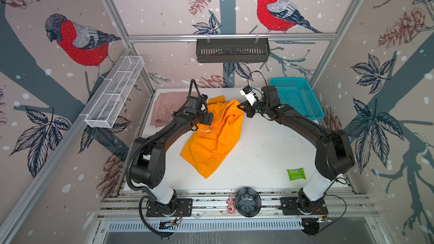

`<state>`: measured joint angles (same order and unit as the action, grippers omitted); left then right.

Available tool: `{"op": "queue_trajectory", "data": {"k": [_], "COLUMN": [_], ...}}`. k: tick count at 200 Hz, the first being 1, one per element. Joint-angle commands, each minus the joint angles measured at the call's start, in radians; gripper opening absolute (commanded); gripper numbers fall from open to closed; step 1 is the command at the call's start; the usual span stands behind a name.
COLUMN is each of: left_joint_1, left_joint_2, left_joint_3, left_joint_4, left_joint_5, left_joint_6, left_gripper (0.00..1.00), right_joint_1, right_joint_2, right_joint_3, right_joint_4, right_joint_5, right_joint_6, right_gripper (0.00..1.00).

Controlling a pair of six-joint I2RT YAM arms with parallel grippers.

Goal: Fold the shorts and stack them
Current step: 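Grasp the waistband corner with the left gripper while right holds the other corner, then lift the orange shorts by the waistband with both grippers and spread them apart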

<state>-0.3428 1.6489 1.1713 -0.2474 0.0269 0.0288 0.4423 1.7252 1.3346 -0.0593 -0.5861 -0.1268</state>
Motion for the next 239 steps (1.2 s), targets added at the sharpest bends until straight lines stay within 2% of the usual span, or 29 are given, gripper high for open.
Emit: {"op": "queue_trajectory", "data": {"k": [1,20,55,91,118,128,144,173,202,239], "left_joint_1": [-0.009,-0.008,-0.009,-0.026,-0.052,-0.051,-0.053,-0.051,-0.052,-0.053], "left_joint_2": [0.008,0.001,-0.019,0.028,0.089,0.121,0.149,0.118,0.075,-0.018], "left_joint_3": [0.031,0.056,0.041,0.066,0.097,0.117,0.152,0.164,0.178,0.288], "left_joint_4": [-0.058,-0.108,-0.127,-0.187,-0.221,-0.233,-0.247,-0.242,-0.256,-0.381], "left_joint_5": [0.008,-0.007,0.043,0.067,-0.066,-0.126,-0.184,-0.236,-0.292,-0.218], "left_joint_6": [0.025,0.016,0.066,0.098,0.092,0.066,0.018,-0.030,-0.084,-0.152], "left_gripper": [0.94,0.95,0.95,0.91,0.83,0.76,0.56,0.36,0.01,0.00], "right_joint_1": [-0.002,-0.005,-0.010,-0.012,-0.011,-0.009,-0.008,-0.007,-0.006,0.001], "right_joint_2": [-0.007,-0.009,-0.010,-0.012,-0.010,-0.007,-0.005,-0.009,-0.035,-0.042], "right_joint_3": [0.000,0.000,-0.004,-0.008,-0.006,-0.004,0.001,0.012,0.018,0.091], "right_joint_4": [0.046,0.044,0.041,0.038,0.040,0.042,0.038,0.013,0.029,-0.015], "right_joint_5": [-0.034,-0.037,-0.044,-0.047,-0.051,-0.053,-0.043,0.003,0.021,0.080], "right_joint_6": [0.019,0.019,0.021,0.021,0.025,0.026,0.024,0.003,0.004,-0.008], "right_gripper": [0.02,0.02,0.02,0.02,0.02,0.02,0.02,0.02,0.02,0.02]}}
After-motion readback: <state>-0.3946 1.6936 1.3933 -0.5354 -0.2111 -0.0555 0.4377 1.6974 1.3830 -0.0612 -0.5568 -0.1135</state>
